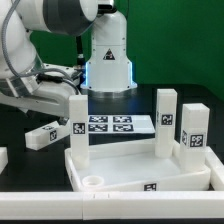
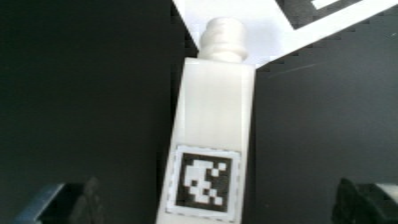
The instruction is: Assemble desk
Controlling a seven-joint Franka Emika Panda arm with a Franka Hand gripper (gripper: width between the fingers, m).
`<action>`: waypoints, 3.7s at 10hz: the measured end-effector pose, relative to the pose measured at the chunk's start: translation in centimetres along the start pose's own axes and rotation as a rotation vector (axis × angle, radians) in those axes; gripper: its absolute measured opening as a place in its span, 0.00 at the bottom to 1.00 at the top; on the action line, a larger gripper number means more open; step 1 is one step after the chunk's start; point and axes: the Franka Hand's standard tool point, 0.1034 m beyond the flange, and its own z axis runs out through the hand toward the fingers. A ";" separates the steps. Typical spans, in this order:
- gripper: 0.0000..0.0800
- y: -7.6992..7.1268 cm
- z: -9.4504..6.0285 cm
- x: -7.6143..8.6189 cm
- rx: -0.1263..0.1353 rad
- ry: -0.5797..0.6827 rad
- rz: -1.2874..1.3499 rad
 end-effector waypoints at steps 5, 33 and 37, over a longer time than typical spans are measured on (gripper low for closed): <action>0.81 0.0 0.0 0.0 0.000 0.000 0.000; 0.36 1.6 2.1 2.1 0.120 -0.477 0.066; 0.36 0.2 -5.6 2.6 0.142 -0.214 -0.082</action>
Offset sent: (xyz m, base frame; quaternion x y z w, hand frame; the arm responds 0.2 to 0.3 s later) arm 0.0000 0.0000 0.0000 0.0000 0.0000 0.0000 1.0000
